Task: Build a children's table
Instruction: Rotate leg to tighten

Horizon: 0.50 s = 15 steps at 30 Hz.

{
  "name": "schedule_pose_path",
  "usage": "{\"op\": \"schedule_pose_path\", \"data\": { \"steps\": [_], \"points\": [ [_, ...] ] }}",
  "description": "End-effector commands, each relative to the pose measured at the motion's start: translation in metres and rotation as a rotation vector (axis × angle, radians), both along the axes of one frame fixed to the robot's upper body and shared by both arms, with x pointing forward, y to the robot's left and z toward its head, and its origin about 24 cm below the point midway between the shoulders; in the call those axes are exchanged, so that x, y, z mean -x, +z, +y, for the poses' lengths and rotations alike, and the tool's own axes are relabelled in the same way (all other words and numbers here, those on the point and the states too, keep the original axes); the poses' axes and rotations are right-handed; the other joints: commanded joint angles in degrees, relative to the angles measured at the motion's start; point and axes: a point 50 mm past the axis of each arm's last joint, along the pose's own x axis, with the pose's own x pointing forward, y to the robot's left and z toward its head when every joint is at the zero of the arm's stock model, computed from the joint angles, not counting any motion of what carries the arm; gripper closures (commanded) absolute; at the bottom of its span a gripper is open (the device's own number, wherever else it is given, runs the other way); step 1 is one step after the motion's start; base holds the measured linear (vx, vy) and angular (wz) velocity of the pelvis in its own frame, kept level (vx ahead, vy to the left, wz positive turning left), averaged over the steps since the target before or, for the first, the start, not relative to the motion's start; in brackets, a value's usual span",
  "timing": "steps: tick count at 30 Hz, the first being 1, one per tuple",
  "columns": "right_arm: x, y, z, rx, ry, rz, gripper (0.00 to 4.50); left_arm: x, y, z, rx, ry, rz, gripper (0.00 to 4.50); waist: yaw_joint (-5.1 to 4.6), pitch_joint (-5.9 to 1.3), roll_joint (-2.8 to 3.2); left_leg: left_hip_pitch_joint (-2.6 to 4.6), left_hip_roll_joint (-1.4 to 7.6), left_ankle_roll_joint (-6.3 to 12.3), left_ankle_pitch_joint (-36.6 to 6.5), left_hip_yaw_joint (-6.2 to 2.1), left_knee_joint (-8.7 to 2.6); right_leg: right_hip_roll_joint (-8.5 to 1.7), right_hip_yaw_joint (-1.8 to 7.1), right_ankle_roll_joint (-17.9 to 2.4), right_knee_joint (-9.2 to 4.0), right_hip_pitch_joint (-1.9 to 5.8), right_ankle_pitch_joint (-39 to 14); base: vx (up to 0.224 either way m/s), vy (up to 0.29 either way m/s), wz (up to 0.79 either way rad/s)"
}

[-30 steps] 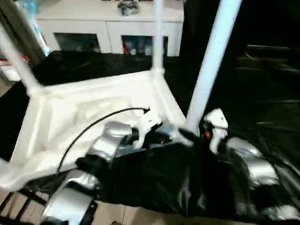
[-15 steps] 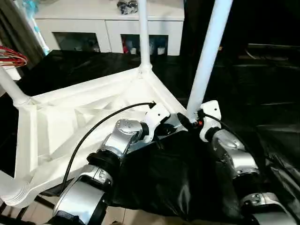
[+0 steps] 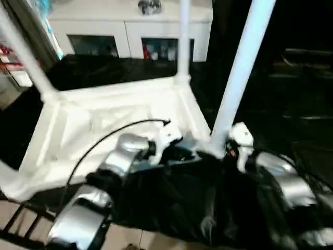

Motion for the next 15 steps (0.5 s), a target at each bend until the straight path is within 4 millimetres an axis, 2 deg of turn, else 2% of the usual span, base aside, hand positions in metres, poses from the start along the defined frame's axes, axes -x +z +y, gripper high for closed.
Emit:
{"op": "schedule_pose_path", "data": {
  "steps": [1, 3, 4, 7, 9, 15],
  "points": [
    [0.007, -0.007, 0.001, 0.004, 0.061, 0.06, 0.03, 0.001, 0.013, -0.005, 0.076, -0.071, -0.039, 4.5, -0.01, -3.36, -1.22, 0.25, 1.26, 4.91, -13.6, -0.5, -4.09, -2.26, 1.31, -13.7, -4.34, 2.61, -15.3, 0.0, 0.0, 0.0],
    [0.009, -0.006, -0.001, 0.005, 0.09, 0.073, 0.03, 0.004, 0.012, -0.001, 0.073, -0.091, -0.027, 4.5, -0.01, -3.33, -1.51, 0.24, 1.25, 4.8, -13.5, -0.5, -4.11, -2.27, 1.29, -13.9, -4.37, 2.61, -15.6, 0.0, 0.0, 0.0],
    [0.011, -0.005, -0.003, 0.007, 0.11, 0.083, 0.2, 0.005, 0.012, 0.001, 0.072, -0.1, -0.02, 4.5, 0.03, -3.37, -1.58, 0.21, 1.3, 4.79, -13.2, -0.51, -4.07, -2.33, 1.34, -13.9, -4.29, 2.63, -15.5, 0.0, 0.0, 0.0],
    [0.012, -0.005, -0.007, 0.021, 0.13, 0.104, 0.31, 0.007, 0.012, 0.007, 0.069, -0.11, -0.014, 4.5, 0.09, -3.4, -1.48, 0.23, 1.3, 5.03, -12.3, -0.47, -3.99, -2.3, 1.34, -14.3, -4.16, 2.55, -14.4, 0.0, 0.0, 0.0],
    [0.011, -0.003, -0.008, 0.027, 0.144, 0.107, 0.57, 0.007, 0.014, 0.009, 0.069, -0.116, -0.014, 4.5, 0.17, -3.47, -1.5, 0.26, 1.28, 5.09, -11.8, -0.45, -3.91, -2.33, 1.33, -14.6, -3.97, 2.58, -13.7, 0.0, 0.0, 0.0],
    [0.011, -0.002, -0.003, 0.013, 0.164, 0.107, 0.98, 0.008, 0.014, 0.01, 0.068, -0.134, -0.009, 4.5, 0.13, -3.53, -1.37, 0.23, 1.25, 5.3, -10.8, -0.42, -3.79, -2.26, 1.29, -15.1, -3.78, 2.67, -11.6, 0.0, 0.0, 0.0]
  ]
}}
